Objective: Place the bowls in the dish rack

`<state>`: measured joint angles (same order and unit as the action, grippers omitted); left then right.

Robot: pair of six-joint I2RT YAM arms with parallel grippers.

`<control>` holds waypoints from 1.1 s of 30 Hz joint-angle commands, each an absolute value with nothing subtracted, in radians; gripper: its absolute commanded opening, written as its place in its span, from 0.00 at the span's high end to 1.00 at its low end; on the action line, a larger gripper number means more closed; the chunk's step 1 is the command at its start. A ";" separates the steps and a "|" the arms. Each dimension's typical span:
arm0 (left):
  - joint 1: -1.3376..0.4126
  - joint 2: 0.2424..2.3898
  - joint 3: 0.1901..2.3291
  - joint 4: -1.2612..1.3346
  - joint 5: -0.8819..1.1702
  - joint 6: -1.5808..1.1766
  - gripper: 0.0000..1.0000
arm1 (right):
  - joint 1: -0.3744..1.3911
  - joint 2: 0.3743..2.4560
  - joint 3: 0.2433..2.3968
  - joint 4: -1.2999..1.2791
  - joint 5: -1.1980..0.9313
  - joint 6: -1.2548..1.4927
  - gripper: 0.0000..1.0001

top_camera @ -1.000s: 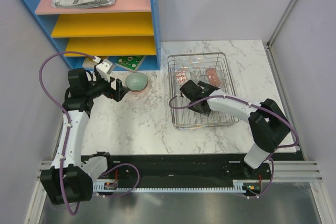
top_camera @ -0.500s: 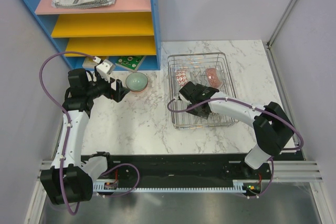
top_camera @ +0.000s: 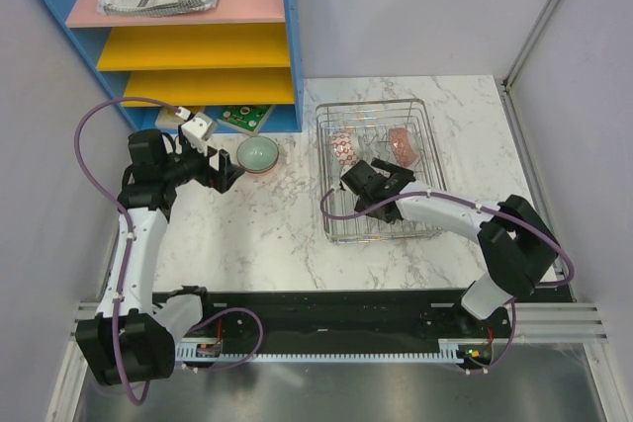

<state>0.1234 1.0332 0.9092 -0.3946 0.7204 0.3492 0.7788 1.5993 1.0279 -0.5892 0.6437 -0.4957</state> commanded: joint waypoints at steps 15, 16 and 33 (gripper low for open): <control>0.133 1.107 0.946 -0.393 0.657 0.387 0.00 | 0.718 1.598 0.999 -0.405 0.816 -0.551 0.02; 0.133 1.117 0.948 -0.391 0.637 0.388 0.00 | 0.716 1.598 1.000 -0.405 0.812 -0.552 0.02; 0.126 1.440 1.014 -0.293 0.502 0.384 0.00 | 0.718 1.421 1.221 -0.632 0.347 -0.396 0.02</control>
